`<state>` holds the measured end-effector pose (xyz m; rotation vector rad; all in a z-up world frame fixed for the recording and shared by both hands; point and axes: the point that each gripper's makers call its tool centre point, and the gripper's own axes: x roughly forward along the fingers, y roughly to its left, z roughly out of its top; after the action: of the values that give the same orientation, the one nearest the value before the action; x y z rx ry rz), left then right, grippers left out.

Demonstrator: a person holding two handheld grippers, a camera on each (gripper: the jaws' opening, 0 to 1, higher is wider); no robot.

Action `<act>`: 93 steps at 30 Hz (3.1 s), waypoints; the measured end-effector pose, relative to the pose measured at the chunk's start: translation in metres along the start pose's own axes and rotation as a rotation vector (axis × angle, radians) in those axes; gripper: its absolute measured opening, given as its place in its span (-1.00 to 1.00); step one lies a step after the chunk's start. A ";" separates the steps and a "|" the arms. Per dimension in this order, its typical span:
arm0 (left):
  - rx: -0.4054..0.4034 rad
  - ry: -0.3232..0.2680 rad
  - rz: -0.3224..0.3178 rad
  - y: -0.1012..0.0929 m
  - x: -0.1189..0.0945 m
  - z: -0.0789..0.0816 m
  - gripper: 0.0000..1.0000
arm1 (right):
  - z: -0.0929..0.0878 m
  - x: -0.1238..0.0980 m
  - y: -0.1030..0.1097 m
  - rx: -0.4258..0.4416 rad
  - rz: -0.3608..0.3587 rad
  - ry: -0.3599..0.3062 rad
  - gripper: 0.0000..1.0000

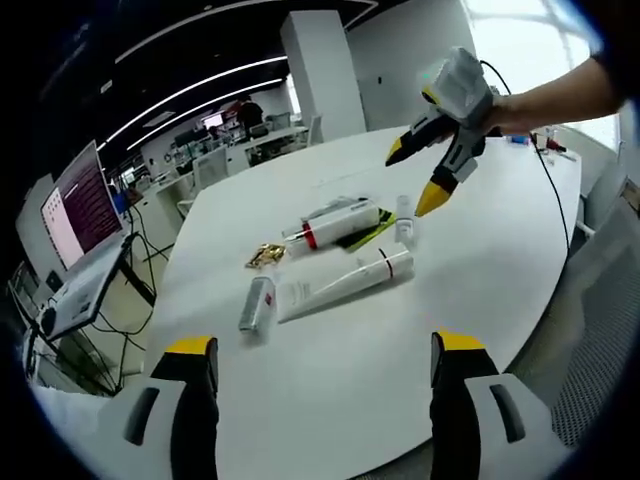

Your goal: Arrange the skincare products in the storage area until every visible bottle or jar stands upright without overlapping.

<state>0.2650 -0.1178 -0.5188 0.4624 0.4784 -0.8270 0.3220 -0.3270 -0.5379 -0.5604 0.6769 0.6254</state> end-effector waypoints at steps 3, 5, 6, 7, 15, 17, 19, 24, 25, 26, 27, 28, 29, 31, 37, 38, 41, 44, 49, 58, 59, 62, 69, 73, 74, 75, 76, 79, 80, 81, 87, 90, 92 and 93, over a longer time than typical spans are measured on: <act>0.001 0.001 -0.001 0.000 0.000 0.000 0.60 | -0.001 0.006 0.000 -0.001 0.013 0.007 0.45; 0.000 0.006 -0.001 0.000 0.000 -0.001 0.60 | 0.000 0.007 0.000 -0.003 0.017 0.010 0.42; 0.001 0.007 0.000 0.000 0.000 -0.001 0.60 | 0.000 0.011 -0.001 -0.006 0.023 0.011 0.40; 0.001 0.007 0.001 0.000 0.000 -0.001 0.59 | 0.001 0.014 -0.001 -0.009 0.027 0.012 0.38; 0.001 0.013 0.013 0.002 -0.001 -0.003 0.58 | 0.008 0.040 -0.013 -0.029 0.035 0.016 0.31; 0.000 0.015 0.015 0.002 -0.001 -0.003 0.58 | 0.011 0.051 -0.016 -0.035 0.041 0.022 0.28; -0.001 0.015 0.016 0.002 -0.001 -0.003 0.57 | 0.013 0.059 -0.019 -0.042 0.045 0.021 0.26; 0.001 0.022 0.019 0.003 -0.001 -0.004 0.56 | 0.017 0.077 -0.023 -0.059 0.071 0.043 0.19; 0.000 0.022 0.020 0.003 -0.001 -0.005 0.56 | 0.019 0.080 -0.023 -0.060 0.080 0.049 0.18; 0.000 0.023 0.022 0.003 -0.002 -0.005 0.56 | 0.020 0.082 -0.023 -0.060 0.086 0.053 0.16; -0.001 0.023 0.022 0.003 -0.002 -0.005 0.56 | 0.022 0.084 -0.024 -0.059 0.088 0.050 0.15; -0.002 0.023 0.022 0.003 -0.002 -0.005 0.56 | 0.024 0.090 -0.025 -0.054 0.095 0.052 0.14; -0.002 0.023 0.022 0.003 -0.001 -0.005 0.55 | 0.024 0.094 -0.024 -0.049 0.103 0.058 0.12; -0.002 0.024 0.020 0.003 -0.001 -0.005 0.55 | 0.027 0.101 -0.024 -0.051 0.111 0.064 0.07; -0.005 0.024 0.025 0.004 -0.002 -0.005 0.55 | 0.023 0.118 -0.023 -0.099 0.137 0.119 -0.14; -0.006 0.025 0.028 0.004 -0.002 -0.005 0.55 | 0.022 0.120 -0.023 -0.105 0.139 0.128 -0.18; -0.013 0.022 0.033 0.005 -0.002 -0.005 0.54 | 0.017 0.126 -0.022 -0.129 0.160 0.164 -0.33; -0.016 0.020 0.035 0.006 -0.002 -0.005 0.54 | 0.016 0.126 -0.026 -0.139 0.158 0.196 -0.40; -0.018 0.018 0.037 0.006 -0.002 -0.005 0.54 | 0.013 0.136 -0.033 -0.166 0.170 0.250 -0.52; -0.021 0.024 0.037 0.007 -0.002 -0.006 0.51 | 0.007 0.137 -0.030 -0.150 0.261 0.321 -0.53; -0.020 0.025 0.036 0.007 -0.001 -0.007 0.51 | 0.007 0.138 -0.031 -0.141 0.270 0.330 -0.53; -0.017 0.024 0.034 0.006 -0.001 -0.007 0.50 | 0.006 0.139 -0.028 -0.132 0.300 0.366 -0.52; -0.023 0.030 0.038 0.008 -0.002 -0.009 0.48 | 0.004 0.138 -0.028 -0.144 0.337 0.404 -0.51; -0.021 0.034 0.040 0.008 -0.002 -0.009 0.47 | 0.004 0.138 -0.029 -0.066 0.307 0.404 -0.57; -0.021 0.036 0.041 0.008 -0.002 -0.010 0.47 | 0.004 0.137 -0.028 -0.079 0.309 0.400 -0.58; -0.021 0.036 0.041 0.008 -0.002 -0.010 0.46 | 0.004 0.137 -0.028 -0.069 0.305 0.398 -0.59; -0.021 0.036 0.040 0.008 -0.001 -0.010 0.46 | 0.005 0.137 -0.029 -0.065 0.304 0.395 -0.59; -0.019 0.042 0.038 0.008 -0.001 -0.011 0.45 | 0.007 0.136 -0.028 0.068 0.280 0.350 -0.60; -0.015 0.046 0.039 0.008 -0.001 -0.012 0.45 | 0.008 0.135 -0.028 0.122 0.286 0.333 -0.61; -0.012 0.048 0.039 0.008 -0.001 -0.012 0.45 | 0.009 0.134 -0.027 0.148 0.296 0.319 -0.61; -0.009 0.052 0.039 0.007 0.000 -0.013 0.45 | 0.017 0.107 -0.009 0.335 0.349 0.206 -0.62; -0.001 0.054 0.036 0.006 0.000 -0.013 0.45 | 0.024 0.091 -0.001 0.456 0.382 0.139 -0.62; 0.003 0.053 0.034 0.006 0.000 -0.012 0.45 | 0.030 0.082 0.000 0.524 0.405 0.081 -0.62; 0.004 0.054 0.034 0.006 0.000 -0.012 0.45 | 0.036 0.075 0.002 0.578 0.415 0.042 -0.62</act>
<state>0.2670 -0.1075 -0.5275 0.4966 0.5173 -0.7849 0.3808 -0.2770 -0.5680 0.1108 0.9784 0.7616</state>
